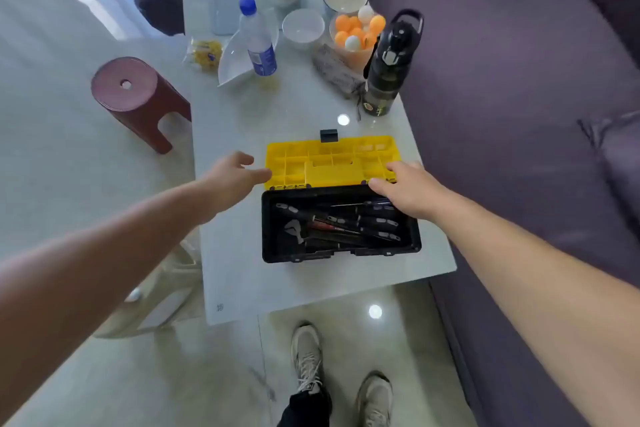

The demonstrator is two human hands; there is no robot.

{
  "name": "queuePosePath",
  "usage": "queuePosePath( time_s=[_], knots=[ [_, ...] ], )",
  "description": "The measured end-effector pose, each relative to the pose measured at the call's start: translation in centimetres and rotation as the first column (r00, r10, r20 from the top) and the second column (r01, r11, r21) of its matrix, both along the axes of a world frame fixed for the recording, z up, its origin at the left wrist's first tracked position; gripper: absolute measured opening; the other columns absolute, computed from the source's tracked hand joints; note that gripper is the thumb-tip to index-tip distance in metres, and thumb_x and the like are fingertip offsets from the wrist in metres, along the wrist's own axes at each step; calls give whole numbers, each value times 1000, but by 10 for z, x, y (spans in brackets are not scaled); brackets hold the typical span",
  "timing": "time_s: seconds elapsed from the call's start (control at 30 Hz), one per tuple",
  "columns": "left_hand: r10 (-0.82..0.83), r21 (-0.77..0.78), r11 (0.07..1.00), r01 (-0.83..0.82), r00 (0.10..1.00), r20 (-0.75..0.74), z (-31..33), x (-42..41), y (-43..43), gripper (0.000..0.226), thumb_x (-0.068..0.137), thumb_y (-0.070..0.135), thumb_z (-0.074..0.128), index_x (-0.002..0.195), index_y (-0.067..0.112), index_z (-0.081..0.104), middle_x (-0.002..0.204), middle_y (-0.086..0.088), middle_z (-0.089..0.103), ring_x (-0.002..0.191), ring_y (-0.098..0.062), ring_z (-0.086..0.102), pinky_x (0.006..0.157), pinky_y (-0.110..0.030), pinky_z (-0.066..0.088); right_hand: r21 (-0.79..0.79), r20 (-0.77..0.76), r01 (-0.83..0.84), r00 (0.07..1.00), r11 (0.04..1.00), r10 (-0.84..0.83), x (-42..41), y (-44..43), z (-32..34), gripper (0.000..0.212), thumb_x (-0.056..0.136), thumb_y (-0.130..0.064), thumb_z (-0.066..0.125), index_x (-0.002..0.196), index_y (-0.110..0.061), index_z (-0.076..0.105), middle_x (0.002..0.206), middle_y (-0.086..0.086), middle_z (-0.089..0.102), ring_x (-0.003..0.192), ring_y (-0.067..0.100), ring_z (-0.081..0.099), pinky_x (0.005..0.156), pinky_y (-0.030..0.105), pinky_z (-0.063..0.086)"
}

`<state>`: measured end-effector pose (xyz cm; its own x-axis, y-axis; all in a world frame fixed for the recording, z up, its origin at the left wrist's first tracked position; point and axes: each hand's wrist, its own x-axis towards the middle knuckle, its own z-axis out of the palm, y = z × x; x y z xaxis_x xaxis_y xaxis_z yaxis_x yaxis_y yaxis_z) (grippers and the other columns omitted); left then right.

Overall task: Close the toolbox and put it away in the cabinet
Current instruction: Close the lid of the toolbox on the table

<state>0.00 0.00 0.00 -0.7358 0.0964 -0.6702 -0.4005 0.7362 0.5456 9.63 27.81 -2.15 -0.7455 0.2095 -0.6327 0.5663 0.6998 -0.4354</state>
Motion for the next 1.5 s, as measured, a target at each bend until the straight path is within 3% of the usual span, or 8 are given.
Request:
queuePosePath(
  time_s=[0.43, 0.63, 0.8, 0.97, 1.1, 1.2, 1.37, 1.5],
  knots=[
    [224, 233, 926, -298, 928, 297, -99, -42, 19, 37, 86, 41, 56, 112, 16, 48, 95, -15, 65, 84, -28, 65, 81, -40, 48, -49, -127, 392, 910, 919, -395, -55, 25, -95, 80, 85, -53, 52, 145, -10, 24, 150, 14, 35, 133, 34, 35, 99, 42, 33],
    [239, 282, 914, -291, 949, 205, -78, -45, 8, 48, 83, 46, 60, 121, 19, 48, 106, -10, 65, 99, -26, 61, 101, -44, 36, -307, -191, 520, 786, 797, -587, -48, 32, -67, 74, 83, -58, 49, 143, -18, 34, 146, 5, 41, 129, 26, 42, 104, 45, 35],
    [39, 315, 948, -44, 999, 23, -41, -28, -10, 30, 70, 32, 77, 98, 30, 66, 80, 15, 72, 81, -9, 63, 71, -24, 41, -461, -234, 475, 750, 749, -619, -14, 24, -42, 39, 76, -45, 62, 112, -33, 57, 116, -8, 62, 105, 9, 56, 84, 31, 38],
    [-314, 62, 949, 310, 947, 61, -22, 17, -33, 93, 60, 31, 86, 139, 34, 37, 129, 2, 49, 109, -17, 52, 85, -25, 41, -423, -262, 352, 834, 835, -485, 50, 21, -42, 72, 75, 4, 63, 130, -39, 46, 116, -12, 60, 107, 5, 57, 84, 24, 44],
    [-558, -179, 818, 547, 830, -18, -47, 63, -30, 115, 70, 37, 79, 148, 29, -5, 159, -6, -6, 136, -33, 25, 108, -38, 29, -255, -234, 136, 952, 957, -198, 89, 21, -50, 88, 82, 7, 50, 143, -49, 20, 119, -12, 48, 102, 9, 44, 77, 12, 40],
    [-588, -253, 791, 556, 806, -68, -76, 92, -29, 117, 77, 35, 73, 143, 26, -22, 153, -14, -30, 142, -39, 9, 112, -42, 20, -221, -145, 57, 985, 974, -91, 100, 19, -60, 93, 82, 7, 42, 146, -49, 4, 143, -6, 35, 118, 18, 41, 92, 31, 40],
    [-570, -303, 807, 506, 803, -174, -98, 116, -24, 107, 81, 36, 67, 145, 15, -15, 151, -27, -26, 142, -42, -7, 115, -51, 15, -145, -69, -9, 998, 989, -1, 102, 19, -75, 87, 86, -2, 43, 148, -39, -6, 160, -3, 13, 139, 34, 26, 110, 53, 30],
    [-720, -502, 669, 547, 643, -260, -81, 97, -27, 104, 68, 71, 58, 144, 10, 23, 154, -31, -6, 141, -46, 4, 115, -54, 10, -90, -124, 106, 985, 990, -117, 104, 11, -73, 79, 88, -11, 48, 151, -29, 5, 159, -2, 19, 139, 27, 27, 106, 38, 29]
  ],
)
